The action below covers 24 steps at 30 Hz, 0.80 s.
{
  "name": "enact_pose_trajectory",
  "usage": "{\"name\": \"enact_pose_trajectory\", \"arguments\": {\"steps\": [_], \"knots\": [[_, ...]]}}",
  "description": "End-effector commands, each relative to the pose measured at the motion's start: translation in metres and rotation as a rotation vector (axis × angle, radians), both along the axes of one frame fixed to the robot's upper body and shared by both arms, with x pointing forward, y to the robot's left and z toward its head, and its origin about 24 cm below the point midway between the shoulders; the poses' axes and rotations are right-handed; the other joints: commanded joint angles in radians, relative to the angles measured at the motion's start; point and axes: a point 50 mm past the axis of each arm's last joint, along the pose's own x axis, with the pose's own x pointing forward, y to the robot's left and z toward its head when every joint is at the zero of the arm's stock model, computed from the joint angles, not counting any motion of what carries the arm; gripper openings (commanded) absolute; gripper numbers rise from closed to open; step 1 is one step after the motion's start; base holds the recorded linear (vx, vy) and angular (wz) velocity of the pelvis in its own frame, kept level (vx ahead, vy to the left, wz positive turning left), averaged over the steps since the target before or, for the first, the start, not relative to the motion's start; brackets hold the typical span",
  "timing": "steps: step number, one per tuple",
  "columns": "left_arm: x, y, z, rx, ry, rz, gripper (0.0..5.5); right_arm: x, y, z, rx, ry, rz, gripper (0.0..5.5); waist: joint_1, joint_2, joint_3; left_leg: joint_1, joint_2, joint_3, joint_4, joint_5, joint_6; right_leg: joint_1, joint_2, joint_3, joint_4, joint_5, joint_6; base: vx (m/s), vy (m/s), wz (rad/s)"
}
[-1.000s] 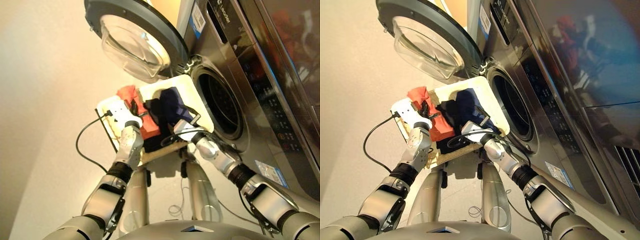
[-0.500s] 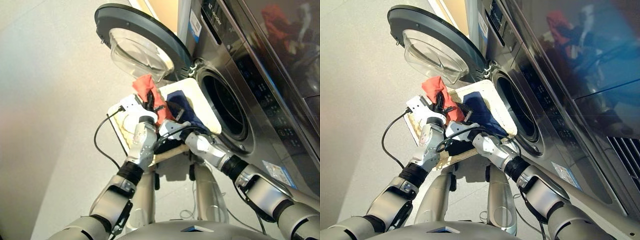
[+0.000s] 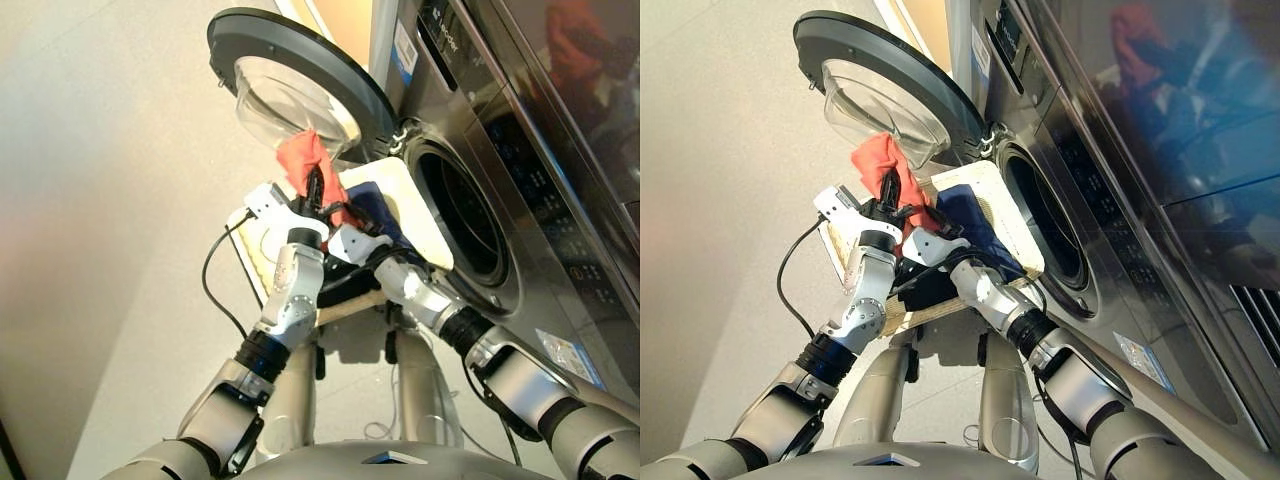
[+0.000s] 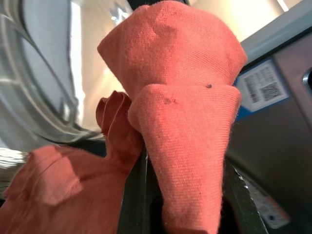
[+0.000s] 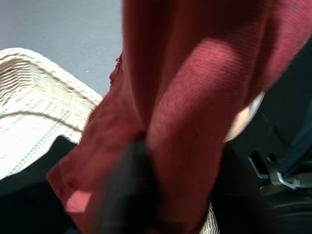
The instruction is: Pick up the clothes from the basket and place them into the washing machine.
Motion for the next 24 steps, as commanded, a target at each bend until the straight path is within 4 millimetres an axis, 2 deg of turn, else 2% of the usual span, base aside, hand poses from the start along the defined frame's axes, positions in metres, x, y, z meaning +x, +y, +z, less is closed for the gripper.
{"name": "enact_pose_trajectory", "arguments": {"steps": [1,3,4,5,11,12,16,17,18,19,23,24], "knots": [[-0.013,-0.001,0.035,-0.049,-0.206,-0.044,0.00,0.010,0.019,0.040,0.186,-0.074,0.021,0.00,0.008,0.000,-0.013,-0.034,-0.084,0.017,0.017,-0.007,0.049,0.057,0.033,-0.011,-0.111,0.045,0.028,0.000,0.000,0.000],[-0.012,0.001,0.033,-0.043,-0.198,-0.034,0.00,0.010,0.017,0.041,0.198,-0.075,0.016,0.00,0.007,-0.001,-0.013,-0.036,-0.084,0.016,0.019,-0.009,0.050,0.055,0.032,-0.011,-0.109,0.044,0.028,0.000,0.000,0.000],[-0.009,0.004,0.030,-0.035,-0.185,-0.012,2.48,0.009,0.012,0.043,0.229,-0.077,0.003,0.00,0.006,-0.003,-0.012,-0.037,-0.084,0.016,0.019,-0.009,0.051,0.053,0.032,-0.011,-0.107,0.044,0.028,0.000,0.000,0.000],[-0.008,0.006,0.029,-0.032,-0.177,0.001,5.50,0.010,0.009,0.044,0.245,-0.084,-0.011,0.00,0.005,-0.004,-0.012,-0.038,-0.085,0.016,0.020,-0.010,0.051,0.052,0.031,-0.011,-0.107,0.044,0.028,0.000,0.000,0.000],[-0.004,0.024,0.016,-0.076,-0.116,0.075,5.50,0.012,-0.012,0.039,0.301,-0.099,-0.135,0.00,0.000,-0.004,-0.013,-0.047,-0.087,0.021,0.024,-0.013,0.054,0.043,0.031,-0.007,-0.103,0.043,0.029,0.000,0.000,0.000],[-0.003,0.037,0.009,-0.107,-0.078,0.145,5.50,0.011,-0.018,0.044,0.337,-0.137,-0.188,0.00,-0.003,-0.003,-0.012,-0.049,-0.086,0.024,0.023,-0.015,0.056,0.041,0.031,-0.005,-0.104,0.045,0.029,0.000,0.000,0.000],[-0.004,0.072,-0.002,-0.102,-0.025,0.320,5.50,0.005,-0.055,0.034,0.347,-0.159,-0.338,0.00,-0.009,-0.003,-0.006,-0.057,-0.085,0.029,0.022,-0.015,0.056,0.028,0.033,-0.004,-0.102,0.043,0.029,0.000,0.000,0.000],[-0.004,0.076,-0.011,-0.090,0.019,0.367,5.50,0.000,-0.048,0.004,0.267,-0.124,-0.392,0.00,-0.006,0.002,-0.005,-0.060,-0.087,0.029,0.022,-0.015,0.056,0.025,0.031,-0.007,-0.100,0.041,0.029,0.000,0.000,0.000],[-0.005,0.085,-0.016,-0.044,0.042,0.432,5.50,0.003,-0.053,-0.005,0.241,-0.117,-0.455,0.00,-0.002,0.005,-0.005,-0.064,-0.089,0.027,0.023,-0.014,0.056,0.022,0.030,-0.006,-0.098,0.041,0.028,0.000,0.000,0.000],[-0.005,0.090,-0.021,-0.025,0.068,0.463,5.50,0.004,-0.051,-0.009,0.237,-0.096,-0.457,0.00,0.001,0.007,-0.004,-0.068,-0.089,0.027,0.024,-0.013,0.056,0.018,0.030,-0.005,-0.097,0.040,0.028,0.000,0.000,0.000],[-0.008,0.105,-0.041,0.076,0.158,0.552,5.50,0.018,-0.076,-0.013,0.255,-0.067,-0.648,0.00,0.015,0.022,-0.003,-0.101,-0.091,0.025,0.026,-0.006,0.054,-0.023,0.027,-0.011,-0.084,0.040,0.026,0.000,0.000,0.000],[-0.008,0.105,-0.041,0.076,0.157,0.552,5.50,0.018,-0.076,-0.012,0.255,-0.068,-0.648,0.00,0.015,0.022,-0.003,-0.102,-0.091,0.025,0.027,-0.006,0.054,-0.024,0.027,-0.010,-0.084,0.040,0.026,0.000,0.000,0.000]]}}
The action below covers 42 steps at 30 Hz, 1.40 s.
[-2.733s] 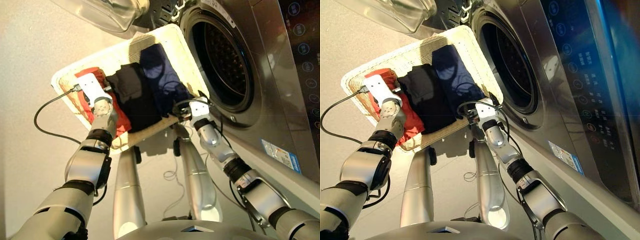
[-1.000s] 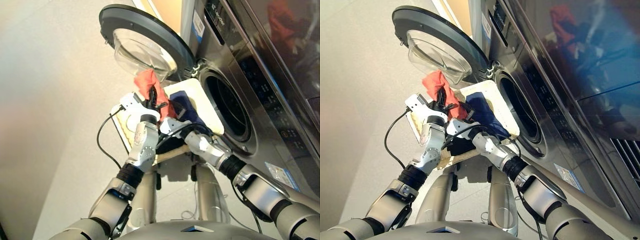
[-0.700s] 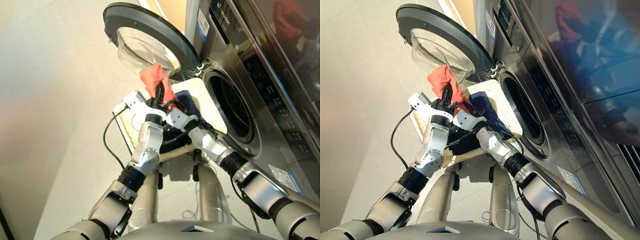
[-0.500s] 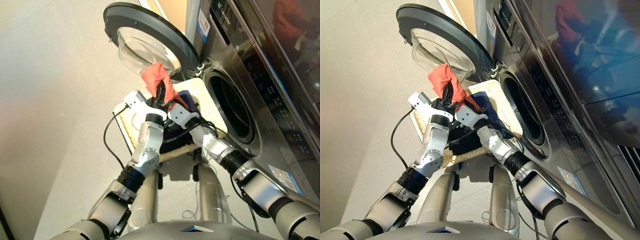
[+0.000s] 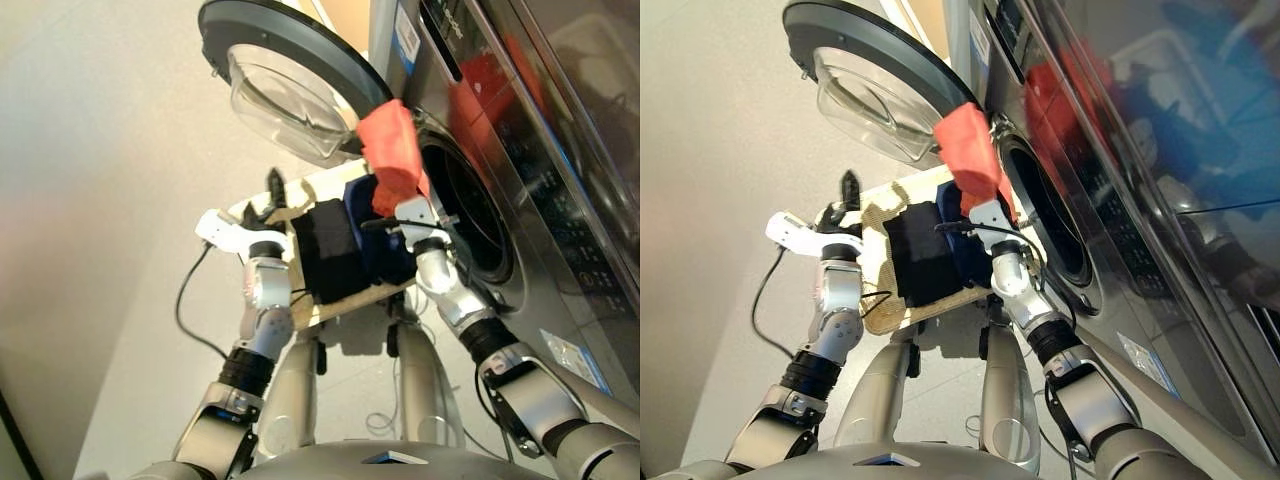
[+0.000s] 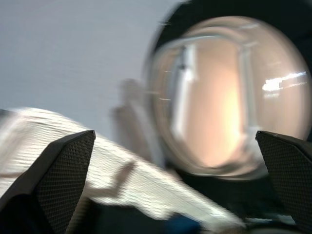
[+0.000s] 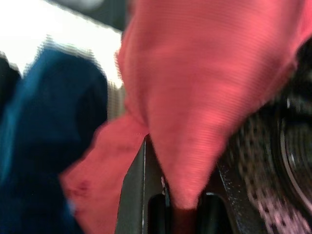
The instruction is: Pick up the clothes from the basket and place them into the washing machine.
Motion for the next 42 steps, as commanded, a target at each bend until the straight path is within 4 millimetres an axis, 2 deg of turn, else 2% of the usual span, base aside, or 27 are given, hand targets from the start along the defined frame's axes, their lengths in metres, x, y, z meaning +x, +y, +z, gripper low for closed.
{"name": "enact_pose_trajectory", "arguments": {"steps": [1,5,8,12,13,15,17,20,22,23,24,25,26,27,28,33,35,42], "knots": [[0.000,0.021,0.008,0.136,-0.048,0.077,5.50,0.025,0.008,0.043,0.108,-0.181,-0.079,0.00,0.002,-0.002,-0.010,-0.061,-0.091,0.021,0.025,-0.004,0.055,0.033,0.029,-0.016,-0.111,0.055,0.028,0.000,0.000,0.000],[-0.001,0.023,-0.002,0.175,0.001,0.073,5.50,0.035,-0.019,0.062,0.091,-0.256,-0.224,0.00,0.008,0.008,0.001,-0.123,-0.095,0.016,0.045,-0.005,0.059,-0.037,0.026,-0.019,-0.075,0.050,0.025,0.000,0.000,0.000],[0.002,0.024,0.003,0.186,-0.009,0.089,5.50,0.043,-0.042,0.083,0.102,-0.320,-0.341,0.00,0.013,0.014,0.007,-0.184,-0.098,0.013,0.079,-0.013,0.064,-0.102,0.021,-0.023,-0.031,0.042,0.021,0.000,0.000,0.000],[0.003,0.027,0.012,0.215,-0.038,0.088,5.50,0.056,-0.074,0.120,0.126,-0.396,-0.490,0.00,0.027,0.023,0.010,-0.278,-0.098,0.009,0.146,-0.030,0.074,-0.196,0.017,-0.019,0.043,0.029,0.019,0.019,0.002,0.035],[0.003,0.028,0.013,0.228,-0.040,0.083,5.50,0.058,-0.079,0.127,0.112,-0.400,-0.516,0.00,0.033,0.028,0.003,-0.280,-0.098,0.000,0.155,-0.063,0.071,-0.205,0.020,-0.012,0.063,-0.002,0.025,0.077,0.005,0.145],[0.005,0.029,0.018,0.254,-0.058,0.073,5.50,0.062,-0.102,0.151,0.094,-0.429,-0.603,0.00,0.045,0.034,0.001,-0.322,-0.097,-0.001,0.176,-0.071,0.073,-0.250,0.014,-0.015,0.096,-0.011,0.026,0.042,0.003,0.071],[0.006,0.027,0.021,0.279,-0.069,0.050,5.50,0.065,-0.111,0.171,0.069,-0.451,-0.651,0.00,0.054,0.038,0.001,-0.352,-0.094,-0.001,0.196,-0.076,0.076,-0.282,0.012,-0.011,0.124,-0.016,0.026,0.000,0.000,0.000],[0.008,0.023,0.029,0.308,-0.097,0.024,5.50,0.063,-0.126,0.193,0.065,-0.497,-0.718,0.00,0.058,0.041,0.005,-0.389,-0.094,-0.002,0.222,-0.083,0.078,-0.316,0.009,-0.011,0.155,-0.023,0.025,0.000,0.000,0.000],[0.009,0.022,0.030,0.318,-0.102,0.016,5.50,0.062,-0.133,0.200,0.031,-0.505,-0.737,0.00,0.058,0.043,0.003,-0.402,-0.094,-0.003,0.230,-0.084,0.078,-0.329,0.010,-0.009,0.167,-0.030,0.023,0.000,0.000,0.000],[0.010,0.021,0.032,0.331,-0.111,0.008,5.50,0.058,-0.147,0.212,-0.006,-0.517,-0.768,0.00,0.059,0.043,-0.002,-0.412,-0.097,-0.006,0.238,-0.087,0.077,-0.344,0.008,-0.012,0.183,-0.034,0.023,0.000,0.000,0.000],[0.010,0.021,0.033,0.335,-0.118,0.005,5.50,0.056,-0.153,0.219,-0.011,-0.524,-0.781,0.00,0.061,0.041,-0.006,-0.417,-0.097,-0.007,0.241,-0.089,0.076,-0.349,0.007,-0.012,0.185,-0.035,0.022,0.000,0.000,0.000],[0.010,0.021,0.034,0.334,-0.119,0.005,5.50,0.056,-0.154,0.220,-0.011,-0.525,-0.781,0.00,0.061,0.042,-0.006,-0.419,-0.097,-0.007,0.241,-0.089,0.076,-0.350,0.008,-0.011,0.185,-0.035,0.022,0.000,0.000,0.000],[0.010,0.020,0.031,0.333,-0.111,-0.005,5.50,0.057,-0.153,0.228,-0.008,-0.527,-0.774,1.08,0.063,0.038,-0.011,-0.423,-0.096,-0.007,0.241,-0.090,0.076,-0.357,0.009,-0.011,0.187,-0.034,0.023,0.000,0.000,0.000],[0.010,0.021,0.031,0.333,-0.108,-0.009,5.50,0.058,-0.153,0.229,-0.014,-0.517,-0.769,4.77,0.062,0.035,-0.013,-0.422,-0.096,-0.006,0.239,-0.091,0.077,-0.357,0.010,-0.010,0.183,-0.031,0.023,0.000,0.000,0.000],[0.010,0.020,0.029,0.333,-0.101,-0.014,5.50,0.059,-0.152,0.231,-0.013,-0.509,-0.754,5.50,0.061,0.032,-0.014,-0.420,-0.094,-0.004,0.237,-0.092,0.076,-0.355,0.009,-0.011,0.179,-0.030,0.023,0.000,0.000,0.000],[0.012,0.015,0.022,0.316,-0.075,-0.041,5.50,0.064,-0.141,0.219,0.016,-0.476,-0.715,5.50,0.049,0.022,-0.023,-0.399,-0.092,-0.001,0.223,-0.094,0.073,-0.330,0.015,-0.009,0.159,-0.032,0.021,0.000,0.000,0.000],[0.013,0.013,0.020,0.328,-0.067,-0.054,5.50,0.066,-0.136,0.212,0.077,-0.465,-0.684,5.50,0.043,0.019,-0.026,-0.386,-0.092,0.001,0.213,-0.095,0.071,-0.318,0.018,-0.009,0.149,-0.031,0.021,0.000,0.000,0.000],[0.025,0.013,0.014,0.455,-0.006,-0.064,5.50,0.075,-0.087,0.163,0.375,-0.388,-0.383,5.50,0.009,-0.001,-0.029,-0.336,-0.086,0.008,0.182,-0.093,0.064,-0.270,0.029,-0.007,0.102,-0.025,0.020,0.000,0.000,0.000]]}}
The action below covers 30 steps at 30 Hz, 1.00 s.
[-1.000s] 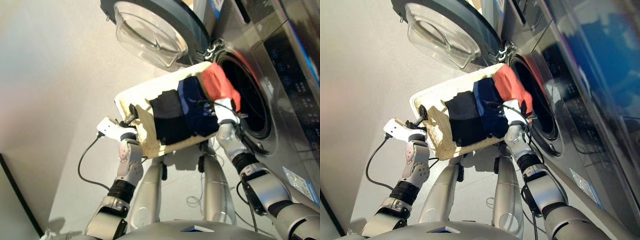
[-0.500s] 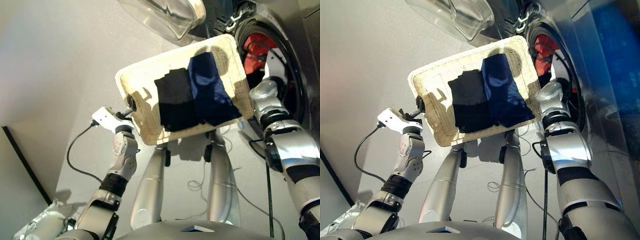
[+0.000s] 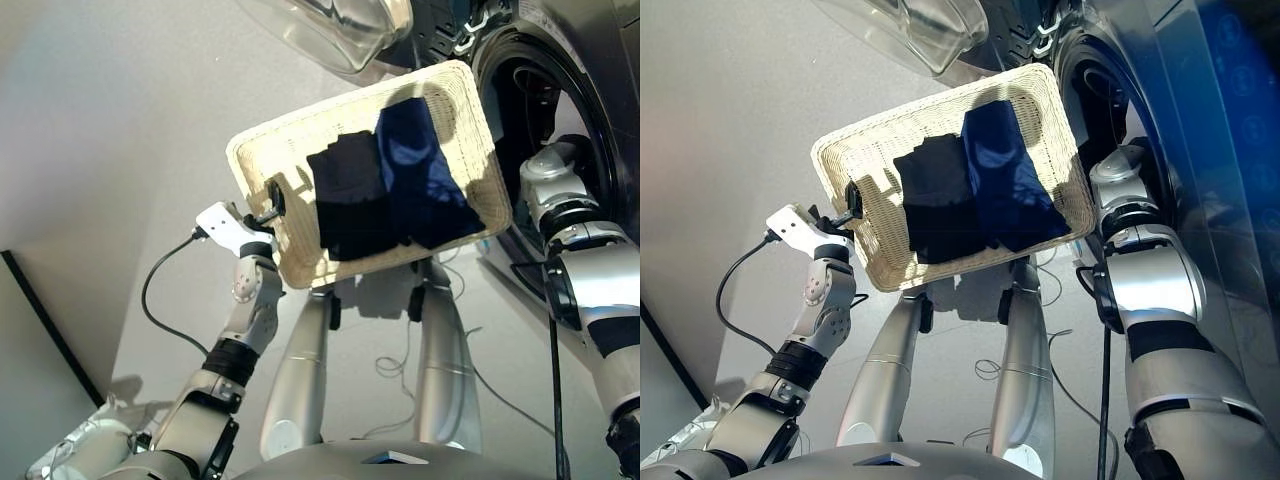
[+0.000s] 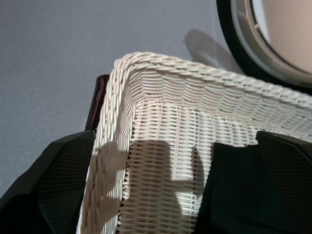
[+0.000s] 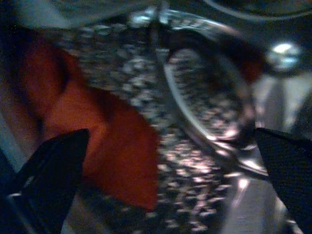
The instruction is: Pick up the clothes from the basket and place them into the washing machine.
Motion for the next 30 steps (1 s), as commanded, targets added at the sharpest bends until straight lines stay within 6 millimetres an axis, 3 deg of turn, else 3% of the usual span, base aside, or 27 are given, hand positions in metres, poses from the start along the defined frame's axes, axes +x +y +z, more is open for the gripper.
{"name": "enact_pose_trajectory", "arguments": {"steps": [1,5,10,14,18,23,30], "knots": [[0.009,0.009,0.014,0.117,-0.056,0.018,5.50,0.001,0.027,-0.003,0.103,-0.130,0.193,5.50,-0.013,-0.018,-0.030,0.012,-0.057,0.037,0.007,-0.077,0.069,0.061,0.058,-0.005,-0.067,-0.002,0.030,0.000,0.000,0.000],[0.019,0.002,0.013,0.221,-0.033,-0.016,5.50,-0.003,0.046,-0.027,0.123,-0.080,0.342,5.50,-0.027,-0.024,-0.025,0.039,-0.056,0.038,-0.011,-0.068,0.064,0.085,0.059,0.000,-0.093,0.006,0.033,0.000,0.000,0.000],[0.036,-0.010,0.022,0.286,-0.020,-0.053,5.50,-0.012,0.095,-0.048,0.137,-0.057,0.617,5.50,-0.043,-0.033,-0.014,0.058,-0.056,0.047,-0.025,-0.058,0.060,0.107,0.061,0.007,-0.119,0.022,0.036,0.000,0.000,0.000],[0.050,-0.014,0.032,0.327,-0.011,-0.052,5.50,-0.027,0.138,-0.049,0.051,-0.070,0.833,5.50,-0.062,-0.038,0.001,0.045,-0.055,0.061,-0.004,-0.061,0.063,0.091,0.068,0.026,-0.111,0.027,0.034,0.000,0.000,0.000],[0.060,-0.010,0.036,0.325,0.031,-0.017,5.50,-0.048,0.174,-0.047,0.005,-0.121,1.024,5.50,-0.087,-0.048,0.022,-0.013,-0.041,0.087,0.067,-0.090,0.074,0.040,0.083,0.054,-0.088,0.033,0.031,-0.039,0.061,-0.231],[0.072,0.002,0.040,0.325,0.100,0.031,5.50,-0.068,0.200,-0.042,-0.063,-0.159,1.178,5.50,-0.120,-0.060,0.042,-0.071,-0.021,0.098,0.115,-0.109,0.078,-0.011,0.099,0.073,-0.079,0.041,0.035,-0.011,0.002,-0.309],[0.076,0.007,0.035,0.303,0.171,0.058,5.50,-0.086,0.218,-0.049,-0.113,-0.153,1.280,5.50,-0.155,-0.066,0.037,-0.125,-0.014,0.103,0.131,-0.131,0.082,-0.071,0.120,0.090,-0.073,0.039,0.038,0.000,0.000,0.000]]}}
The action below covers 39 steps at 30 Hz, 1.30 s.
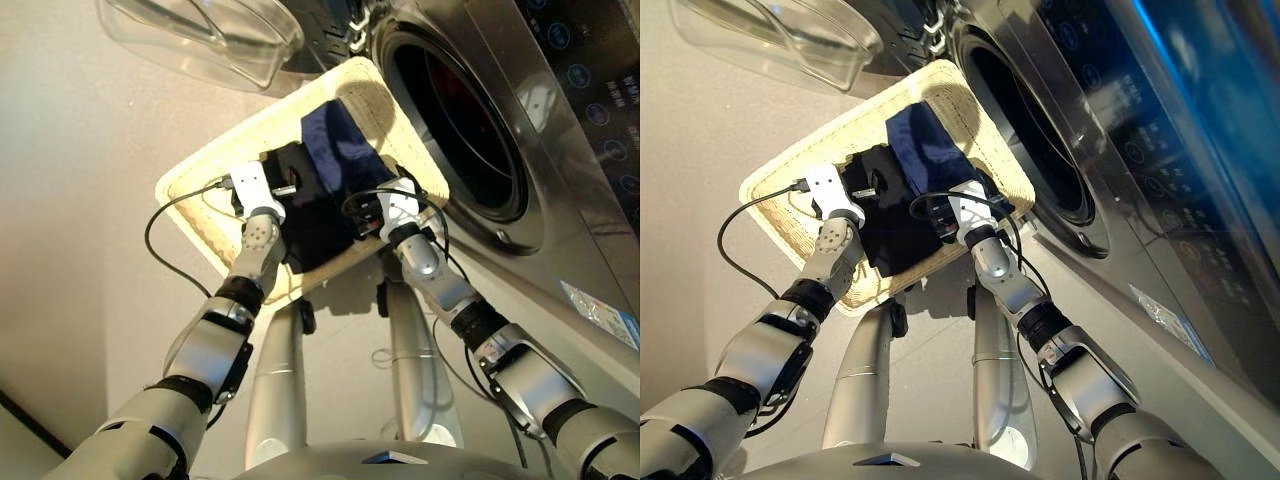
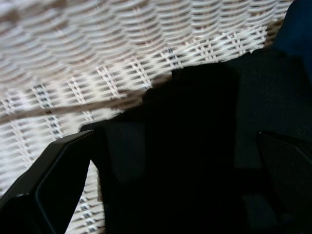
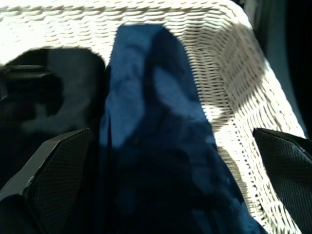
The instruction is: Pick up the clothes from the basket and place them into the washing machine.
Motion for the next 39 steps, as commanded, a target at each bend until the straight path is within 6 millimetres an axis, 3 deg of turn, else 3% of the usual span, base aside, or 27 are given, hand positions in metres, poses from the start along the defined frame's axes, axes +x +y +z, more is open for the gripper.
{"name": "enact_pose_trajectory", "arguments": {"steps": [1,7,8,10,16,21,27,31,38,39], "knots": [[0.010,0.010,0.018,0.006,-0.032,0.039,5.50,-0.015,0.037,0.039,0.070,-0.176,0.179,5.50,-0.018,0.002,0.042,-0.034,-0.044,-0.030,0.010,-0.038,0.057,0.005,0.066,-0.059,0.003,-0.031,0.004,0.000,0.000,0.000],[0.013,0.017,0.018,-0.009,0.005,0.081,5.50,-0.019,0.039,0.046,0.092,-0.198,0.208,5.50,-0.037,-0.016,0.037,-0.079,-0.033,-0.029,0.026,-0.049,0.059,-0.033,0.078,-0.063,0.002,-0.029,0.007,0.000,0.000,0.000],[0.013,0.017,0.019,-0.010,0.005,0.081,5.05,-0.019,0.039,0.046,0.092,-0.198,0.208,5.50,-0.038,-0.016,0.036,-0.080,-0.033,-0.029,0.026,-0.049,0.059,-0.034,0.078,-0.063,0.002,-0.029,0.007,0.000,0.000,0.000],[0.014,0.018,0.021,-0.005,-0.002,0.088,0.00,-0.019,0.035,0.044,0.084,-0.194,0.197,5.50,-0.044,-0.020,0.036,-0.087,-0.031,-0.032,0.027,-0.051,0.059,-0.040,0.078,-0.065,0.004,-0.028,0.009,0.000,0.000,0.000],[0.009,0.012,0.015,-0.043,-0.026,0.067,0.00,-0.014,0.024,0.032,0.052,-0.158,0.148,5.50,-0.038,-0.011,0.006,-0.087,-0.041,-0.043,0.028,-0.051,0.059,-0.038,0.071,-0.080,0.013,-0.029,0.006,0.000,0.000,0.000],[0.007,0.012,0.023,-0.089,-0.098,0.056,0.00,-0.010,0.022,0.023,0.032,-0.129,0.122,5.50,-0.025,-0.004,-0.008,-0.060,-0.046,-0.046,0.009,-0.043,0.054,-0.003,0.064,-0.089,-0.008,-0.024,0.003,0.000,0.000,0.000],[-0.002,0.002,0.030,-0.166,-0.212,-0.001,0.00,-0.009,0.023,0.010,-0.167,-0.161,0.124,5.50,0.003,0.002,-0.013,0.027,-0.058,-0.057,-0.046,-0.019,0.042,0.092,0.047,-0.106,-0.045,-0.020,0.002,0.000,0.000,0.000],[-0.019,-0.015,0.035,-0.228,-0.317,-0.098,0.00,-0.012,0.027,0.005,-0.263,-0.176,0.187,5.50,0.034,0.003,-0.011,0.126,-0.072,-0.071,-0.123,0.016,0.031,0.199,0.037,-0.126,-0.108,-0.008,0.003,-0.003,-0.027,0.033],[-0.034,-0.035,0.032,-0.287,-0.352,-0.198,0.00,-0.015,0.049,0.001,-0.327,-0.174,0.285,5.50,0.066,-0.004,-0.014,0.237,-0.082,-0.090,-0.192,0.045,0.026,0.320,0.035,-0.152,-0.177,0.001,0.003,-0.017,-0.027,0.056],[-0.035,-0.037,0.034,-0.293,-0.362,-0.208,0.00,-0.014,0.051,0.001,-0.335,-0.176,0.285,5.50,0.064,-0.008,-0.008,0.231,-0.089,-0.084,-0.197,0.080,0.030,0.317,0.027,-0.159,-0.185,0.025,-0.004,-0.110,-0.033,0.063]]}}
